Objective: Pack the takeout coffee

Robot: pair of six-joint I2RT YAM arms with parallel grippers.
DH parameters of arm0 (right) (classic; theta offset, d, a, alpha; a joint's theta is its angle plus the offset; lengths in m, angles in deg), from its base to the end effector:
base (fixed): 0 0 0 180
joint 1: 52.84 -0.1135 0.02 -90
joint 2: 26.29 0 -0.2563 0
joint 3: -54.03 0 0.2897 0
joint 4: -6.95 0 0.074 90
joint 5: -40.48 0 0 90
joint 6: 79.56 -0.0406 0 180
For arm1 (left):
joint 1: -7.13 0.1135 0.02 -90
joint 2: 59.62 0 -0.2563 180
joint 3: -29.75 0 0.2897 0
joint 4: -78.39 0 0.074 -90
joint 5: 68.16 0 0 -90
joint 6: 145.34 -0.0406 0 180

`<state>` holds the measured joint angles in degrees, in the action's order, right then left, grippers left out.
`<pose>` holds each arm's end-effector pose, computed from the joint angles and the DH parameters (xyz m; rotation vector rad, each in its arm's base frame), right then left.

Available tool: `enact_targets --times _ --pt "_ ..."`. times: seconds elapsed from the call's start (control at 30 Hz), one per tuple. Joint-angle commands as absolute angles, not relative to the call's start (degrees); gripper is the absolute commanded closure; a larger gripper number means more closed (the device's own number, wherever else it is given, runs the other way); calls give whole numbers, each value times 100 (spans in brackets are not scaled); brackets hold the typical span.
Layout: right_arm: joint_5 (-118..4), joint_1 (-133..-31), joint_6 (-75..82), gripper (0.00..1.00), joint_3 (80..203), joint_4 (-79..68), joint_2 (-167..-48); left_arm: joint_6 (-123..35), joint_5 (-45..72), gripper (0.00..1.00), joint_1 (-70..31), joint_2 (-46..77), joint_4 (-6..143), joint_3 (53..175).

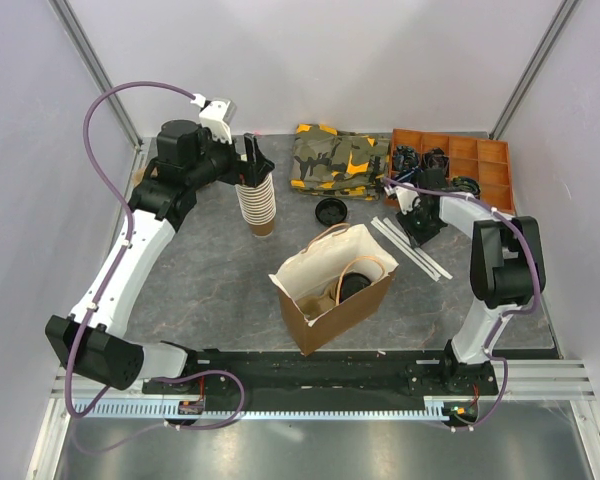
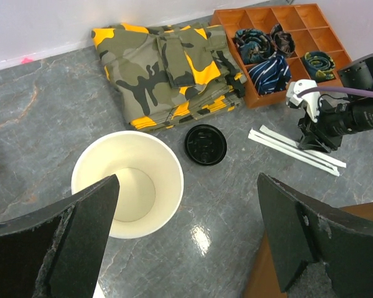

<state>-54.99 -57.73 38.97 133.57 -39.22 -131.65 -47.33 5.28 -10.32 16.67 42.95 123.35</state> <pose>0.3823 0.0366 0.1257 -0.8296 2.6894 0.0402 0.3239 -0.1139 0.4136 0.3568 1.8810 -0.5744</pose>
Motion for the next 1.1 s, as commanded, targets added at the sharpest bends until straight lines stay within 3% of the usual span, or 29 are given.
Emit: enact_targets --times 0.0,0.23,0.4,0.77,1.07 --pt "-5331 -5864 4032 66 12944 -4034 -13062 -4910 637 0 -940 1482 4446 12248" --pt "-5320 -5865 4111 81 12829 -4182 -13237 -4848 374 0 -887 1561 4622 12133" --pt "-5540 -5829 3988 99 13066 -4534 -13211 -5032 197 0 -887 1482 4842 11914" --pt "-6155 -5154 3619 100 13821 -4974 -11868 -5209 4 0 -887 1245 5483 11219" --pt "-6261 -4959 2917 100 15690 -4904 -11628 -5086 -215 0 -878 1236 6159 10886"
